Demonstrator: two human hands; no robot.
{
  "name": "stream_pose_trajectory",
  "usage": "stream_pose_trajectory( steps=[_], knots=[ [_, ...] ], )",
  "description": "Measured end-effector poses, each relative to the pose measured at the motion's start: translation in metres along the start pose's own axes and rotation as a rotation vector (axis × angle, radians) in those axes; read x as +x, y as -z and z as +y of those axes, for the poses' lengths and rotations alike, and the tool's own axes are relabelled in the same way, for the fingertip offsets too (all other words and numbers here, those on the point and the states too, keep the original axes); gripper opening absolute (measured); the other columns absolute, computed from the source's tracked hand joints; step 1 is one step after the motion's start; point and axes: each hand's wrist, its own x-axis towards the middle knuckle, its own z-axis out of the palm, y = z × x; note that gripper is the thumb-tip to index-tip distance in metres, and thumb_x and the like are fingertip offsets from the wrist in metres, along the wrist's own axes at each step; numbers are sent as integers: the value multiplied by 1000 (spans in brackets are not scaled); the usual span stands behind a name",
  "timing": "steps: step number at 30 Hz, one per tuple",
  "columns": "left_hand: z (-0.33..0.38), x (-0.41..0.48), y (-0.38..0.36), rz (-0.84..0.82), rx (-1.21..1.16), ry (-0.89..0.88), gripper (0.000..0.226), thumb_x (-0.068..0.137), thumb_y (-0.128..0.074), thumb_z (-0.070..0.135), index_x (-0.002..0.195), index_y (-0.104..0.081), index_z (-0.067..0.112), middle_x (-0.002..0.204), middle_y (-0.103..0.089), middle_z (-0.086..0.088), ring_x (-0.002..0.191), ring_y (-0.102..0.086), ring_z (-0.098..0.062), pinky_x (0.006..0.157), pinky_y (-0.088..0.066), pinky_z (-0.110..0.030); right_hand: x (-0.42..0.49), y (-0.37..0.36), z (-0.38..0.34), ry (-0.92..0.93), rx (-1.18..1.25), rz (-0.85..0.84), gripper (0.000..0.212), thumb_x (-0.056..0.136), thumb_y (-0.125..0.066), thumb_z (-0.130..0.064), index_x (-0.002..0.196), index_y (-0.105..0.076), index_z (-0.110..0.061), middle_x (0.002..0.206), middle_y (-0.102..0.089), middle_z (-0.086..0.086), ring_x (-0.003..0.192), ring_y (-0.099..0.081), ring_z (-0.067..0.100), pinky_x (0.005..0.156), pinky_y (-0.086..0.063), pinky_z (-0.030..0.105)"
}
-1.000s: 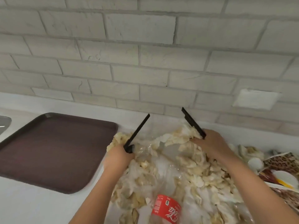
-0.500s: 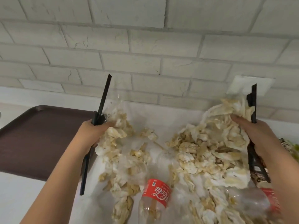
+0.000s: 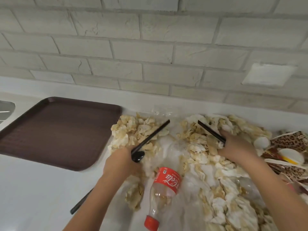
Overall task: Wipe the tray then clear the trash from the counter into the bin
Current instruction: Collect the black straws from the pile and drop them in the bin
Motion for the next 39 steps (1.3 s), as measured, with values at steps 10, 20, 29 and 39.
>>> stream_pose_trajectory(
  steps=[10,20,29,39],
  knots=[
    [-13,-16,94,203,-680,94,25,71,-78,13,83,-64,30,67,-66,4,53,-61,-9,49,-48,-25,-13,42,4,-39,500,149,64,76,-75,-35,130,-50,-15,87,-60,4,67,-56,20,51,-41,26],
    [-17,-13,86,81,-689,195,20,74,-76,12,85,-60,14,38,-39,4,36,-30,-13,40,-28,-20,-26,115,1,-21,898,218,29,74,-77,-28,82,-52,-16,32,-37,-7,27,-30,8,35,-26,19],
    [5,-13,61,-87,-411,97,43,59,-89,29,94,-63,28,73,-64,1,51,-52,-14,46,-40,-24,-14,137,23,67,646,317,26,72,-79,-19,84,-56,-21,67,-51,0,53,-48,14,45,-34,24],
    [18,-10,-1,-53,233,-39,65,64,-74,55,122,-52,34,90,-61,9,79,-59,-13,64,-49,-25,-19,54,-13,134,197,207,97,66,-80,-48,146,-28,-28,149,-35,1,124,-48,26,93,-43,35]
  ],
)
